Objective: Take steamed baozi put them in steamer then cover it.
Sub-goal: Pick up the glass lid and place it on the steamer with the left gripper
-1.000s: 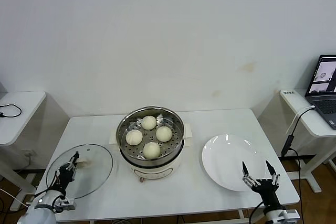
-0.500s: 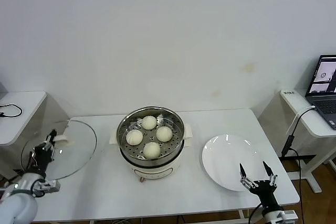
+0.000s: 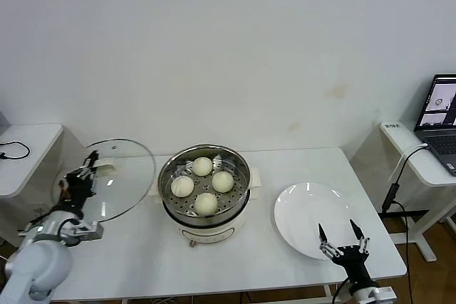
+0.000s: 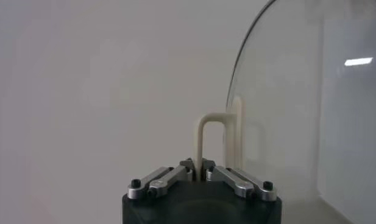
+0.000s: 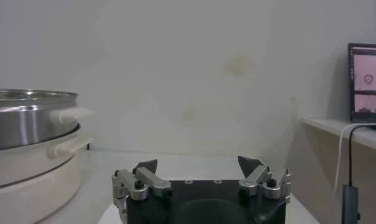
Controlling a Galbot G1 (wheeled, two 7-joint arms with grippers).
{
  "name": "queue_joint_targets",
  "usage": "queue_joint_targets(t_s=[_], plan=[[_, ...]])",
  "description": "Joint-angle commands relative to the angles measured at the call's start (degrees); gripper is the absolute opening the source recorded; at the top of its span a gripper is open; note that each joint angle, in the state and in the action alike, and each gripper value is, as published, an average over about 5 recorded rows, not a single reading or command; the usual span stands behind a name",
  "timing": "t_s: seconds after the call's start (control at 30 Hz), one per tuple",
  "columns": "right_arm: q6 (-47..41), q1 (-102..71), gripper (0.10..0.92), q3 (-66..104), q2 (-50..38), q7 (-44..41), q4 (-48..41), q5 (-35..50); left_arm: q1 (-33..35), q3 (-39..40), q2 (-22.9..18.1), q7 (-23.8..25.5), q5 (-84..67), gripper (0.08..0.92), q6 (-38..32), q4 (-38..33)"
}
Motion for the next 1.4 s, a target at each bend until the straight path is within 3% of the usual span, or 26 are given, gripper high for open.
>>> queue_joint_targets(t_s=[0.03, 0.5, 0.9, 1.4], plan=[[0.13, 0.13, 0.823, -0.89, 1.49, 0.18, 0.07, -4.47, -10.13, 18.56, 0.41, 3.09, -2.06, 0.148, 10.43, -3.74], [0.47, 0.97, 0.823, -2.49, 3.50, 0.11, -2.14, -7.95, -24.88, 32.33, -10.63, 11.17, 12.38, 0.148, 16.36, 2.64], [0.74, 1.40, 0.823, -3.15, 3.84, -0.04, -3.34, -8.86, -25.16, 35.31, -19.37, 14.63, 23.37, 0.148, 16.02, 6.51], [0.86, 1.31, 0.823, -3.76, 3.75, -0.17, -3.53, -8.83, -22.93, 34.37, -21.50, 14.45, 24.65, 0.148, 15.03, 8.46]])
